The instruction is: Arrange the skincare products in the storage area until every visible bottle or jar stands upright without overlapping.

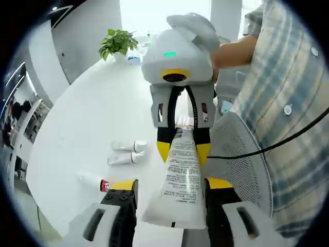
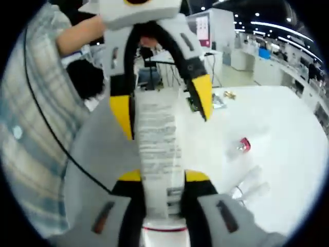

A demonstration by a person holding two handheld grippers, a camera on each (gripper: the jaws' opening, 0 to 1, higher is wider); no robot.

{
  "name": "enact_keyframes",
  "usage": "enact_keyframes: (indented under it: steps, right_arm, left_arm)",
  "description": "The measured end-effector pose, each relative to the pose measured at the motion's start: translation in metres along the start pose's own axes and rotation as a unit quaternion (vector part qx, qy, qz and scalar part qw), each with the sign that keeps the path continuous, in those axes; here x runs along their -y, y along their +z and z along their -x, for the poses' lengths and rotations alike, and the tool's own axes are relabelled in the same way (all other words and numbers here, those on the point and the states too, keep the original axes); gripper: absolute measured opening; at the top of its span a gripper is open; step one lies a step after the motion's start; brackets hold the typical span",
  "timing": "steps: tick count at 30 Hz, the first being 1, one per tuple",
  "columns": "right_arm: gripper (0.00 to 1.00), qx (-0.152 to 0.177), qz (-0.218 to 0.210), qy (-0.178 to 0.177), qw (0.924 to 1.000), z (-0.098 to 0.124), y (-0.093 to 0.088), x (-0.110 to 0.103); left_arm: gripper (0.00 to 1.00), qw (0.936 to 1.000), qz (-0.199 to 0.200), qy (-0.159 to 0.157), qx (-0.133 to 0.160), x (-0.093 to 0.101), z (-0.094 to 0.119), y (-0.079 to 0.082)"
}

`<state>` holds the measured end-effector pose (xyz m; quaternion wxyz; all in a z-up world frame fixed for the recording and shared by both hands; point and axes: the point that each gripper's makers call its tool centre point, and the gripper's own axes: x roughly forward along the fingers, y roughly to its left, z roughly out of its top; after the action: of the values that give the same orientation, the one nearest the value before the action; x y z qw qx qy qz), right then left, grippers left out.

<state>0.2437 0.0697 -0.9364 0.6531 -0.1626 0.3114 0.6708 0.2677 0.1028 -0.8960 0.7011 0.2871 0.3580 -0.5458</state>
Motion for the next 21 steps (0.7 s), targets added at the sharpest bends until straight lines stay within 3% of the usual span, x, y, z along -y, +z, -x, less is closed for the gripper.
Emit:
enact_keyframes:
  steps: [2, 3, 7, 9, 10, 12, 14, 17, 18, 19, 20, 21]
  right_arm:
    - [0.26, 0.016, -0.025, 0.002, 0.9996, 0.004, 0.000, 0.002]
    - [0.26, 0.029, -0.036, 0.001, 0.9989, 0.008, 0.002, 0.006]
    - [0.26, 0.085, -0.078, 0.003, 0.9933, 0.023, 0.016, 0.017]
    - [0.27, 0.122, -0.104, 0.008, 0.9870, 0.030, 0.025, 0.021]
    - [0.27, 0.136, -0.110, 0.013, 0.9845, 0.033, 0.029, 0.022]
    - [0.27, 0.176, -0.132, 0.033, 0.9750, 0.039, 0.041, 0.020]
    - [0.27, 0.202, -0.154, 0.051, 0.9658, 0.042, 0.050, 0.018]
    - [0.27, 0.232, -0.163, 0.080, 0.9557, 0.045, 0.062, 0.012]
    - [0.28, 0.243, -0.168, 0.091, 0.9510, 0.046, 0.066, 0.010]
    - [0.28, 0.249, -0.171, 0.099, 0.9481, 0.047, 0.069, 0.008]
    - [0.28, 0.253, -0.175, 0.108, 0.9452, 0.047, 0.072, 0.006]
    - [0.28, 0.259, -0.179, 0.114, 0.9424, 0.047, 0.074, 0.004]
  left_arm:
    - [0.70, 0.9983, 0.023, 0.003, 0.053, -0.005, 0.007, 0.011]
    - [0.71, 0.9945, 0.052, 0.004, 0.090, -0.008, 0.013, 0.019]
    - [0.70, 0.9742, 0.131, 0.004, 0.183, -0.023, 0.030, 0.037]
    - [0.69, 0.9593, 0.163, 0.003, 0.231, -0.030, 0.038, 0.047]
    - [0.69, 0.9481, 0.183, 0.002, 0.260, -0.033, 0.043, 0.054]
    - [0.69, 0.9383, 0.195, -0.009, 0.285, -0.034, 0.043, 0.060]
    - [0.68, 0.9218, 0.222, -0.033, 0.316, -0.035, 0.038, 0.068]
    - [0.61, 0.9049, 0.249, -0.057, 0.340, -0.035, 0.033, 0.075]
    - [0.59, 0.8914, 0.261, -0.075, 0.362, -0.033, 0.033, 0.083]
    - [0.57, 0.8838, 0.271, -0.083, 0.372, -0.033, 0.034, 0.086]
    - [0.56, 0.8802, 0.274, -0.086, 0.378, -0.033, 0.034, 0.087]
    - [0.56, 0.8717, 0.279, -0.095, 0.391, -0.033, 0.034, 0.091]
